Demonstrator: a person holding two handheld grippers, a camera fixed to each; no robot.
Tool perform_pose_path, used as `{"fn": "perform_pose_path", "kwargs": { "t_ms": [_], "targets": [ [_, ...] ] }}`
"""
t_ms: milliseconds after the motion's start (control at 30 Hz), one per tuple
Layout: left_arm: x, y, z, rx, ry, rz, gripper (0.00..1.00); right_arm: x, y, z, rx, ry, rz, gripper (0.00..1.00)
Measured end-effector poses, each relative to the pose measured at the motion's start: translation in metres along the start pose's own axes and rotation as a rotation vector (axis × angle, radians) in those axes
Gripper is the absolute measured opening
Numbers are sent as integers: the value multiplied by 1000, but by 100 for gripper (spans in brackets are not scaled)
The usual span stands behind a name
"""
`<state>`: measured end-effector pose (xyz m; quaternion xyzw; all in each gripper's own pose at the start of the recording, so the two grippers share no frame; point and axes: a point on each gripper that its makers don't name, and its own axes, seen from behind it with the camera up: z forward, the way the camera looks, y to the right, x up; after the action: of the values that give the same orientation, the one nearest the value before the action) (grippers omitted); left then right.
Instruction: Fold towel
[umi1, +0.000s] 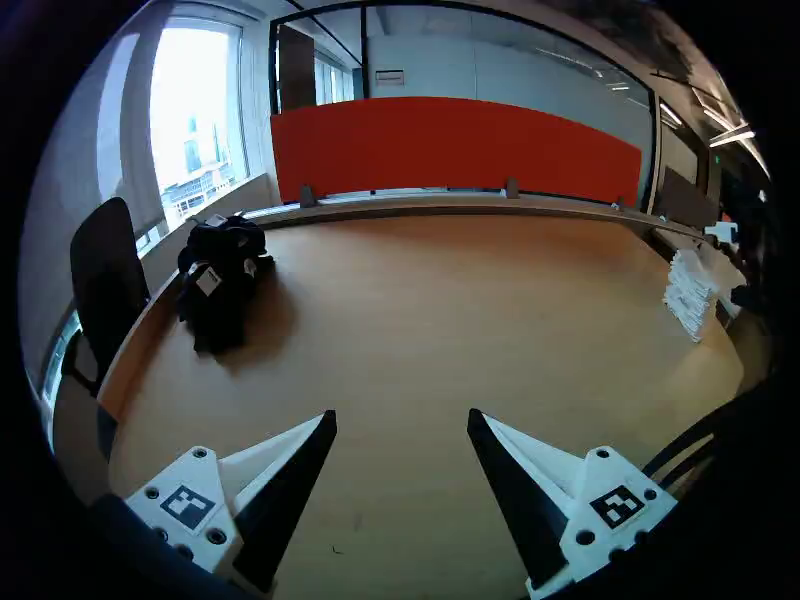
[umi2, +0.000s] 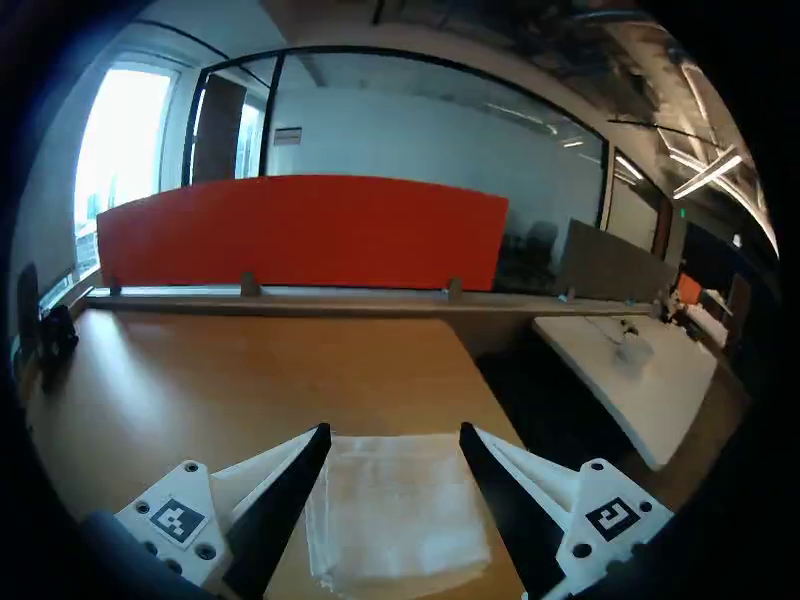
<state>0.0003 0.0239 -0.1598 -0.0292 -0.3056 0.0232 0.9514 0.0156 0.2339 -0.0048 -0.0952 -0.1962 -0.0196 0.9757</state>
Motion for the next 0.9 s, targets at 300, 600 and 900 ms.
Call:
{"fn": "perform_pose_path", "kwargs": {
  "t_ms": [300,600,900],
  "targets": [
    [4,0,1,-1,5,5,98,44,8,-16,-53,192,46,100],
    [6,2,3,-5,9,5,98,57,0,-23,-36,243,57,100],
    [6,2,5,-4,13,-3,97,75,-26,-33,27,291,44,100]
  ]
}}
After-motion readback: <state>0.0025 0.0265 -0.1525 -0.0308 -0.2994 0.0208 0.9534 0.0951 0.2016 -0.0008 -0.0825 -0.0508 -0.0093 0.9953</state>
